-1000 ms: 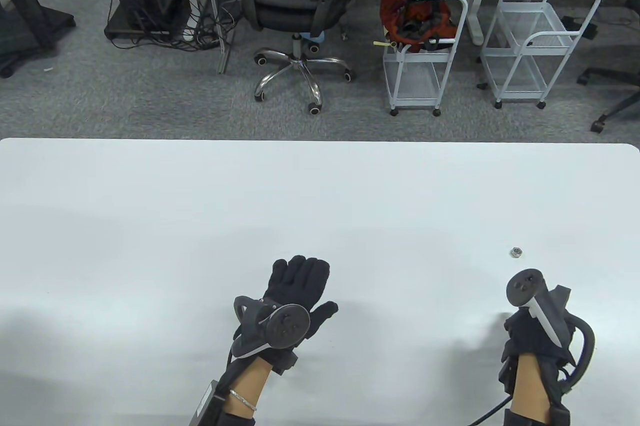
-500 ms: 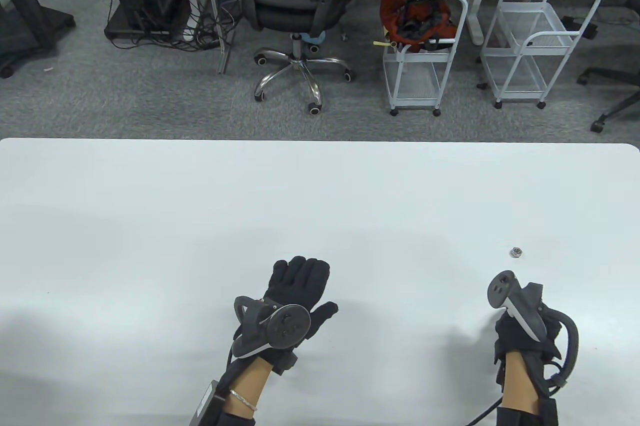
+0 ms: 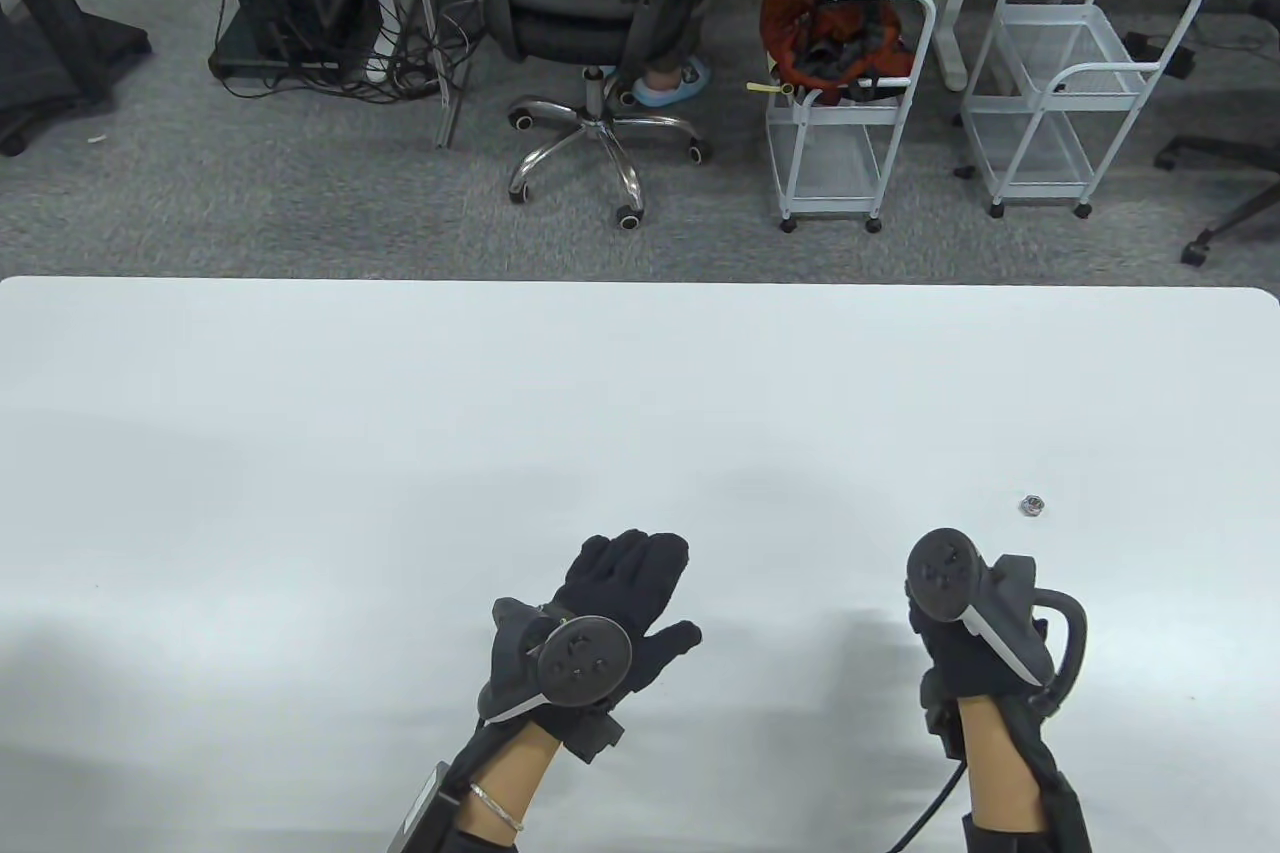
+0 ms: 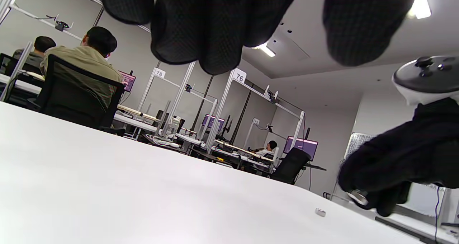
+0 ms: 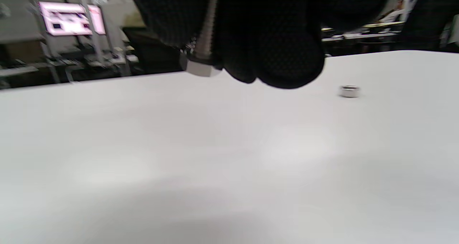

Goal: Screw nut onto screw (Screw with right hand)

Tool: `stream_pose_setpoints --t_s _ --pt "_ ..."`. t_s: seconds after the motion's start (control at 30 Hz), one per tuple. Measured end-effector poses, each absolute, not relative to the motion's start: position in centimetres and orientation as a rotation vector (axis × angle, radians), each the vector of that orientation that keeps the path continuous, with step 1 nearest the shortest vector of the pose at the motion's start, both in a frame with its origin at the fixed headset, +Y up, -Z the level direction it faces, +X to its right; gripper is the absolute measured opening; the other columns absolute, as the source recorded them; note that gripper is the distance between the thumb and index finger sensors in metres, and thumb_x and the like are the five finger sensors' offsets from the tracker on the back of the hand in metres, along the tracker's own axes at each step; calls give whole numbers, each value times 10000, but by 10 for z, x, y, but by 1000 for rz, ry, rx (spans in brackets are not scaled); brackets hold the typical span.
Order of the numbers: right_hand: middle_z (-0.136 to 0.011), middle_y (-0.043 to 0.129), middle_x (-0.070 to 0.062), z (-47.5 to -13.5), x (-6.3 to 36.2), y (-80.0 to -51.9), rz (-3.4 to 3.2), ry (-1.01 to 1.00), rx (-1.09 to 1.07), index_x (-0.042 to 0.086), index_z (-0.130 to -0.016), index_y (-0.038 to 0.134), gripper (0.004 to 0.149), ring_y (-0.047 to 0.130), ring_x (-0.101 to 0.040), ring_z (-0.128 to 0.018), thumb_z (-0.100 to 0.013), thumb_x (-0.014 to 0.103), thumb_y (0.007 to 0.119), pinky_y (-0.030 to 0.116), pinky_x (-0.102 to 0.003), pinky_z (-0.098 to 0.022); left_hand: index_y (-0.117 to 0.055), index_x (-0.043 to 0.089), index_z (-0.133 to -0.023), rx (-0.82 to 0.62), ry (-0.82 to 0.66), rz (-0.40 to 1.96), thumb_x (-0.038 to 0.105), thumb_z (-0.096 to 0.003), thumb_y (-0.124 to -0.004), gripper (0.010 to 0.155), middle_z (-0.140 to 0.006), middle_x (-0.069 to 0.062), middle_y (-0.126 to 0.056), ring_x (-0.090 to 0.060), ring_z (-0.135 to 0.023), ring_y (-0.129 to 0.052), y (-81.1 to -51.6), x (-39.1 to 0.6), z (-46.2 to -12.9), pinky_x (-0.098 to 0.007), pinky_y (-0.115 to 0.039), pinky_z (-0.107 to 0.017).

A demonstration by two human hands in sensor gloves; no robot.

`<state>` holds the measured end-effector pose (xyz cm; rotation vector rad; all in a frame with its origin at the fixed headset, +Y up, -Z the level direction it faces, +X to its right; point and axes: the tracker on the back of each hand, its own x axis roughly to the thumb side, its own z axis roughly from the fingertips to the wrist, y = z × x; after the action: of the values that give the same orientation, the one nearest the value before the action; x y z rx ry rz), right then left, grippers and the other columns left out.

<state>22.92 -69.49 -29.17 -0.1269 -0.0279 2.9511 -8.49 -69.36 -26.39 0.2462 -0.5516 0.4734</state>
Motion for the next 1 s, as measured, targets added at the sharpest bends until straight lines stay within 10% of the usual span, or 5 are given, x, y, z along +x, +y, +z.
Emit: stream_pose_setpoints --t_s 0.33,1.0 --pt "-651 973 -167 -276 165 -683 2525 -203 354 35 -863 805 418 1026 -266 -478 -531 286 760 777 -486 -412 -743 137 -991 183 -532 627 562 -424 -800 711 -889 -53 -1000 -286 -753 -1013 -699 -80 -264 -514 -771 -629" --pt "-593 974 -135 -269 131 -699 2208 -81 570 -60 -891 716 501 1029 -256 -409 -569 323 685 780 -481 -382 -918 88 -750 232 -549 615 491 -433 -827 521 -553 7 -1133 -115 -402 -1122 -697 -67 -259 -317 -915 -383"
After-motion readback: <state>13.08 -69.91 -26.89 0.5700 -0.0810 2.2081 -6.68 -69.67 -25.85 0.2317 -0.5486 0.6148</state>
